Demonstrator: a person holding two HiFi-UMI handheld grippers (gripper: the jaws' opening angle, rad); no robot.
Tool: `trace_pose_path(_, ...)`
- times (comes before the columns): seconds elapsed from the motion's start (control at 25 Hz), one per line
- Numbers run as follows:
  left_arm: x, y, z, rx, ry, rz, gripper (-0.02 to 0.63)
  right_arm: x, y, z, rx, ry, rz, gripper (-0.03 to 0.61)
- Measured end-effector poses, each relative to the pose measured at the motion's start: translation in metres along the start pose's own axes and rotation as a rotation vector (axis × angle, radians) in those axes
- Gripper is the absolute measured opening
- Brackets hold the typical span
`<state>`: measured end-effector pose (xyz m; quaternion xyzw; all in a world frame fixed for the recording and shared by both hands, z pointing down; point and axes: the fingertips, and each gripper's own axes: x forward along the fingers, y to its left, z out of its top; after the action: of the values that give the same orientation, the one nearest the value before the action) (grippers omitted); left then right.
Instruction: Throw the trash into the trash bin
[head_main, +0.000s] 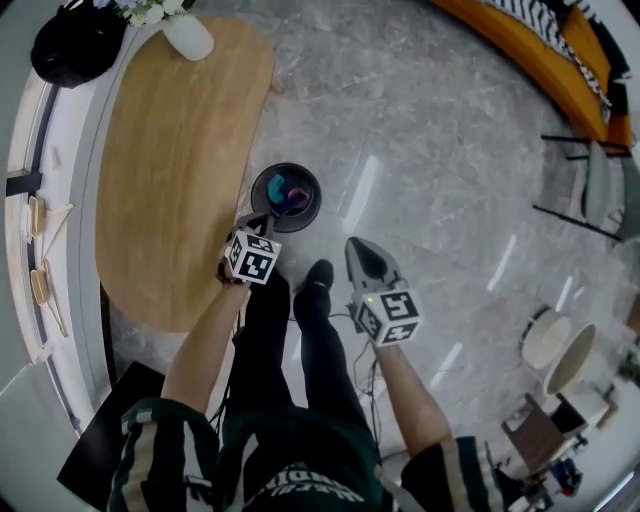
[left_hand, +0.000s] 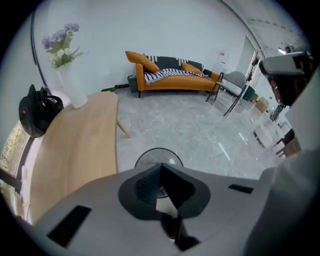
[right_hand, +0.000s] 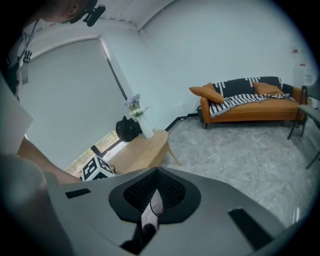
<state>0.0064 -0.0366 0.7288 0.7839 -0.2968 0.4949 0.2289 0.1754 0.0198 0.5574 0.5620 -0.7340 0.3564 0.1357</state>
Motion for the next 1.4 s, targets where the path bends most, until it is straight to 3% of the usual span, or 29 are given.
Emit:
trace_pose_path(0.36, -0.164, -0.003, 0.039, -0.058, -0.163, 0.058, 0.002, -0.044, 0.078, 0.079, -0.14, -0.012, 0.131, 0.002)
trace_pose_path(0.56, -0.267, 0.012, 0.06, -0.17, -0.314, 0.143, 0.002, -0.071, 0.14, 0.131, -0.233, -0.046, 0.242, 0.0)
trace_pose_path(1.0, -0.489, 0.048, 0.062, -0.26, -0.58, 0.368, 0.002, -0.127, 0.284, 0.228, -0.384, -0.238, 0.451, 0.0)
trace_pose_path(1.2, -0.55, 0.034, 0.052, -0.278, -0.67, 0.436, 0.002, -0.162, 0.316, 0.25, -0.437, -0.323, 0.523, 0.0)
trace_pose_path(1.4, -0.567, 0.028, 0.038, -0.304, -0.697, 0.469, 0.002, -0.173, 0.326, 0.252, -0.468, -0.329, 0.54, 0.0)
